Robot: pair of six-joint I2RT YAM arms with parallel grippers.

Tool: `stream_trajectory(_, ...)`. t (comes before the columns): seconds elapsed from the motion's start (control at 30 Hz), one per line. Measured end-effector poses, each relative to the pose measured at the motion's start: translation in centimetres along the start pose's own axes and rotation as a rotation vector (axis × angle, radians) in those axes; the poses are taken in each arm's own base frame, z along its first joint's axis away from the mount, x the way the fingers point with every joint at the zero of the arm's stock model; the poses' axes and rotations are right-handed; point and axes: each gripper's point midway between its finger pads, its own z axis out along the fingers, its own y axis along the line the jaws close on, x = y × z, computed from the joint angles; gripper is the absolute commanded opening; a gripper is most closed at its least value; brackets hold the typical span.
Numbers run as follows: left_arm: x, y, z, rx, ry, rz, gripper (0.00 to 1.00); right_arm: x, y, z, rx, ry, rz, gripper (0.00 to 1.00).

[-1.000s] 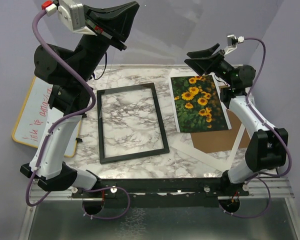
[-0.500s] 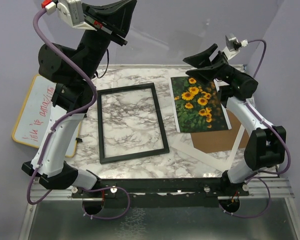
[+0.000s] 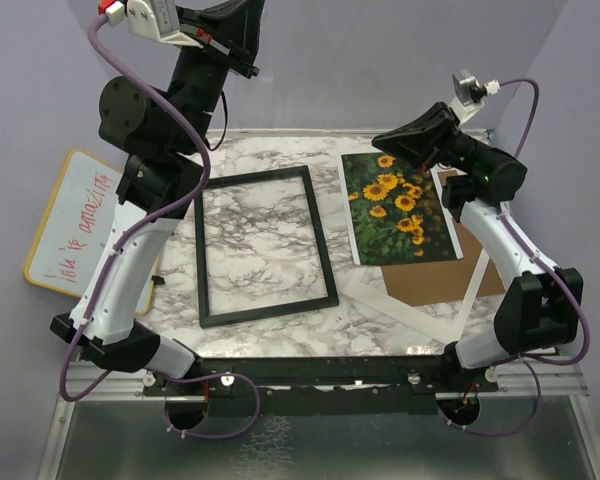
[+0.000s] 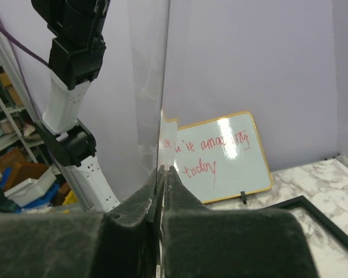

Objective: Put the photo into the frame

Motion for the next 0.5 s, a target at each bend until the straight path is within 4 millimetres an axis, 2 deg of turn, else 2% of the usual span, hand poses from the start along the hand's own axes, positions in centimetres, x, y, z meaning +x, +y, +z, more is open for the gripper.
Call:
stream_trajectory(0.1,0.5,0.8,0.0,-0.040,0.005,0.003,0.27,0.1,-0.5,0.0,0.022,0.004,0.039,0.01)
stream_trajectory(0.17,1.1,1.7,-0.1,-0.081,0.015,0.005,0.51,0.3,-1.0,0.0,0.043,0.010,0.079,0.01)
stream_trajectory(0.2,1.7,2.3,-0.3,-0.111,0.024,0.013,0.59,0.5,-1.4,-0.1,0.057,0.011,0.105,0.01)
stream_trajectory(0.3,3.6,4.4,-1.0,-0.204,0.070,0.039,0.75,0.8,-2.5,-0.1,0.105,0.023,0.187,0.01)
stream_trajectory(0.4,6.4,7.3,-2.5,-0.342,0.164,0.102,0.89,1.2,-3.7,-0.1,0.155,0.040,0.258,0.01)
stream_trajectory(0.5,9.2,10.7,-5.0,-0.506,0.262,0.182,0.97,2.0,-5.2,-0.4,0.223,0.060,0.330,0.01)
